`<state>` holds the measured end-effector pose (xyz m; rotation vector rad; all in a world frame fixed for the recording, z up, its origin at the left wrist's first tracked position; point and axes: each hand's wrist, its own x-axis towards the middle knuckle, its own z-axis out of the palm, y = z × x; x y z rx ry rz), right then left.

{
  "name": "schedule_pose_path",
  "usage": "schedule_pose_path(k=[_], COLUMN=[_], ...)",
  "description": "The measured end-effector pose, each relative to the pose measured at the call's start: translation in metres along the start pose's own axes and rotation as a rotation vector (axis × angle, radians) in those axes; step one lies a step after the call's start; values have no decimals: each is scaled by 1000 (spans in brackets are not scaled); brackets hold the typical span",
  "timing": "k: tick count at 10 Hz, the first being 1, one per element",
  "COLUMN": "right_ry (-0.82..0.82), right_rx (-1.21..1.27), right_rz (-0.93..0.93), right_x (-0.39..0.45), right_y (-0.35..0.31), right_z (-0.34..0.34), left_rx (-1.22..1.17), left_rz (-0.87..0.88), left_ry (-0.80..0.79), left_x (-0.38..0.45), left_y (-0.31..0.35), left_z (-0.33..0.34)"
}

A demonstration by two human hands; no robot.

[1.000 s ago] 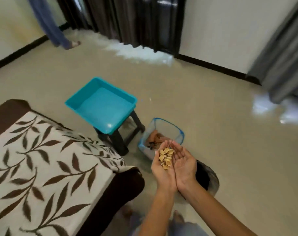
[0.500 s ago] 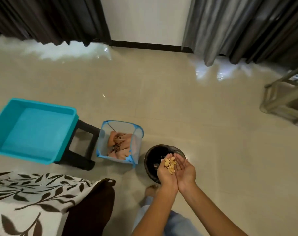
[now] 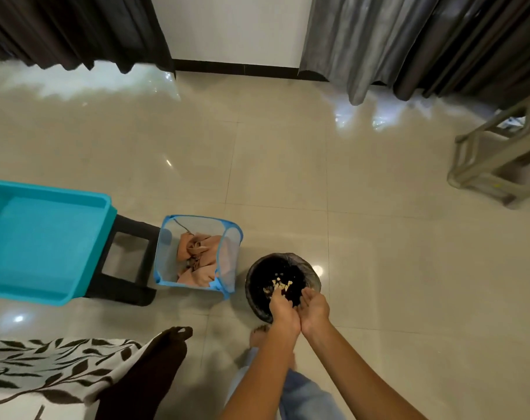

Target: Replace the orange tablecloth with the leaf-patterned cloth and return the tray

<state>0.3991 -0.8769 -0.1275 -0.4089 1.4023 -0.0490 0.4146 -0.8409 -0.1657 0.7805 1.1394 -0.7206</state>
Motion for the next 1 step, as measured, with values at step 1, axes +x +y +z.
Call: schedule_pose_path(k=[1], right_ry=[31], right_rx=[-44], right_rz=[-14], right_x=[8], right_y=[3], right_z=[-2], left_rx=[67], left_rz=[34], left_ry=[57], left_x=[0], left_y=[-3], left_z=[1])
